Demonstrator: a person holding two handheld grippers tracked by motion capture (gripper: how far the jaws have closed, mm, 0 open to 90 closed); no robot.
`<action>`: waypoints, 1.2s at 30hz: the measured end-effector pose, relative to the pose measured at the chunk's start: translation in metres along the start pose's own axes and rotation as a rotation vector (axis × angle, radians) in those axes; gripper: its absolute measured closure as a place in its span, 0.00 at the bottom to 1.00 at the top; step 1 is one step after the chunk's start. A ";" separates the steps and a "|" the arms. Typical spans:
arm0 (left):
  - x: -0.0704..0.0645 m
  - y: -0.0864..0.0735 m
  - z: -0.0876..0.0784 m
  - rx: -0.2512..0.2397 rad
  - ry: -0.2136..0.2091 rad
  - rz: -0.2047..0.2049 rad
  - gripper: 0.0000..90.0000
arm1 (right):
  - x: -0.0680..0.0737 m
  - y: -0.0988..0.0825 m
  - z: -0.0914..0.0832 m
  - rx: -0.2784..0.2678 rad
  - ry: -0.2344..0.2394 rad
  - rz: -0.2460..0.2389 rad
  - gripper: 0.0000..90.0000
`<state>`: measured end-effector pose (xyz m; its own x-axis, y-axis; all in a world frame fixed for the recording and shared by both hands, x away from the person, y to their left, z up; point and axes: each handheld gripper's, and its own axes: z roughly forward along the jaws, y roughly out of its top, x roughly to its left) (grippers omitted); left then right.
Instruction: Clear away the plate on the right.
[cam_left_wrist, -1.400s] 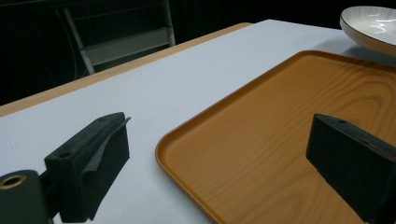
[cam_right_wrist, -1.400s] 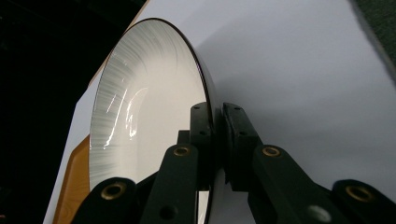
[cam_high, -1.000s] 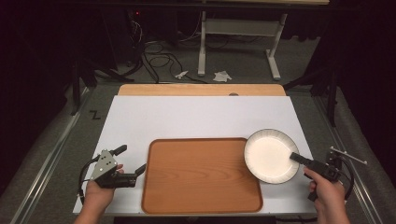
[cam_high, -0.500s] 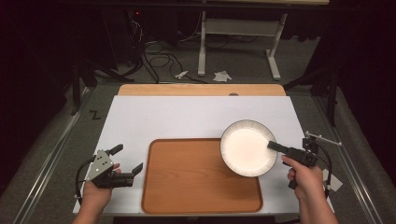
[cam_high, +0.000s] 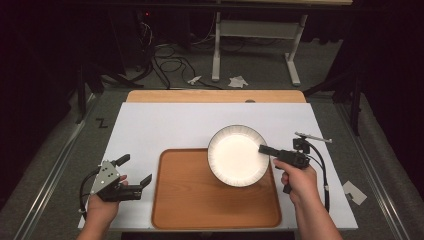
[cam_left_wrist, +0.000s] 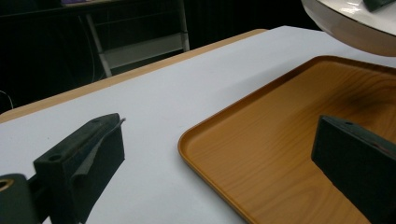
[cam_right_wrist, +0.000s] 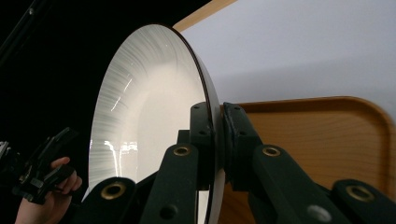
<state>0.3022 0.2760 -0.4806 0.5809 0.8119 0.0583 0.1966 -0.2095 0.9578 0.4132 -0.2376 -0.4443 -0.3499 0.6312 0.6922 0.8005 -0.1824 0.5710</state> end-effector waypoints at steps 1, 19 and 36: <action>0.000 0.000 0.000 0.000 -0.001 -0.001 0.04 | 0.002 -0.001 0.004 0.007 0.004 -0.002 0.94; -0.001 0.001 0.000 -0.003 -0.008 0.006 0.04 | 0.006 -0.026 0.043 0.109 -0.009 -0.042 0.94; 0.000 0.002 -0.002 -0.008 -0.007 0.007 0.04 | 0.006 -0.036 0.056 0.174 -0.051 -0.076 0.94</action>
<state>0.3013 0.2765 -0.4787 0.5876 0.8066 0.0634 0.1864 -0.2112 0.9595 0.4098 -0.1847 -0.4857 -0.3914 0.6762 0.6242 0.8461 -0.0023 0.5330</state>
